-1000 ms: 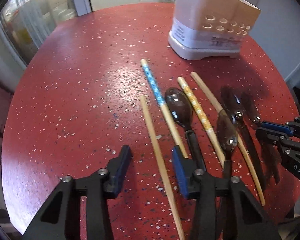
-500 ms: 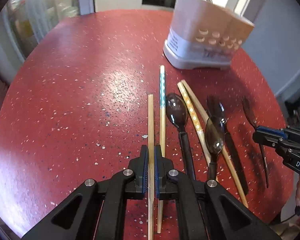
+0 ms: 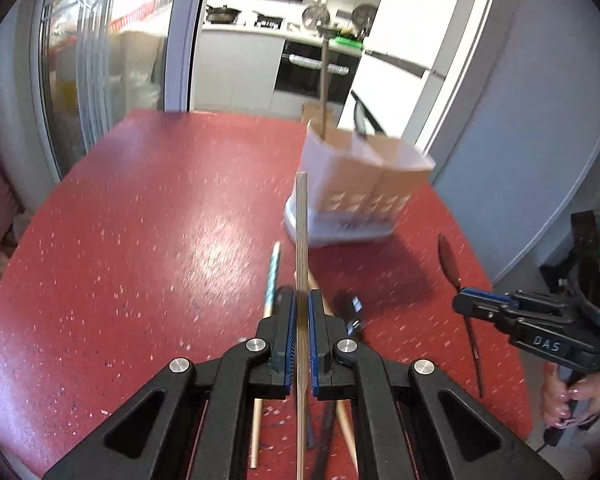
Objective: Organize utensils
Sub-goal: 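Carry chopstick and spoon over the holder and lower them in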
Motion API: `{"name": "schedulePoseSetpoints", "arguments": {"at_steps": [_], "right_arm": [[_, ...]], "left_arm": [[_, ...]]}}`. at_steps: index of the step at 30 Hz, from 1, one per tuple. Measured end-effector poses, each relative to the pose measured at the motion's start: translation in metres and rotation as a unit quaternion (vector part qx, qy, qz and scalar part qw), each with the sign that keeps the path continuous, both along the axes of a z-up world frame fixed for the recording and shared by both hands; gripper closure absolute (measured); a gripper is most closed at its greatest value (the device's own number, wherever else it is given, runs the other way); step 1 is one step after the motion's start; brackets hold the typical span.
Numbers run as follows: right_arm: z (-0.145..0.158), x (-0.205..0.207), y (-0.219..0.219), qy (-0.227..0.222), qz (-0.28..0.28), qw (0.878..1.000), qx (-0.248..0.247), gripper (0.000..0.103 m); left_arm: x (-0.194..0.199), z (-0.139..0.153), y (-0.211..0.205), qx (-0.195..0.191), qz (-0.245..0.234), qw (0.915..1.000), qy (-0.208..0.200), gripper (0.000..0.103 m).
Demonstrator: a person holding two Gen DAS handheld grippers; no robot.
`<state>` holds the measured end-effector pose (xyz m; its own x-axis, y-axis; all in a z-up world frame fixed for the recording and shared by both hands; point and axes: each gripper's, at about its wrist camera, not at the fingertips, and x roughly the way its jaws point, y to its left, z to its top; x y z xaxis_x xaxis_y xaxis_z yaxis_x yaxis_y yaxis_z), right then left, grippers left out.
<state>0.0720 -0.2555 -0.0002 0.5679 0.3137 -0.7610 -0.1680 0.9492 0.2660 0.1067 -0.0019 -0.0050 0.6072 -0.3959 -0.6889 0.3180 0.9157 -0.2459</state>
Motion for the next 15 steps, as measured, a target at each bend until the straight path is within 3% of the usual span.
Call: {"name": "schedulePoseSetpoints", "arguments": {"at_steps": [8,15], "right_arm": [[0.029,0.012,-0.002,-0.034,-0.006,0.999,0.015,0.09],[0.058,0.031,-0.006,-0.065,-0.007,0.998,0.019,0.09]], "left_arm": [[0.004,0.047,-0.009,-0.035,0.003,0.998,-0.052,0.069],[0.023,0.105,-0.017,-0.058,-0.002,0.993,-0.103,0.069]]}}
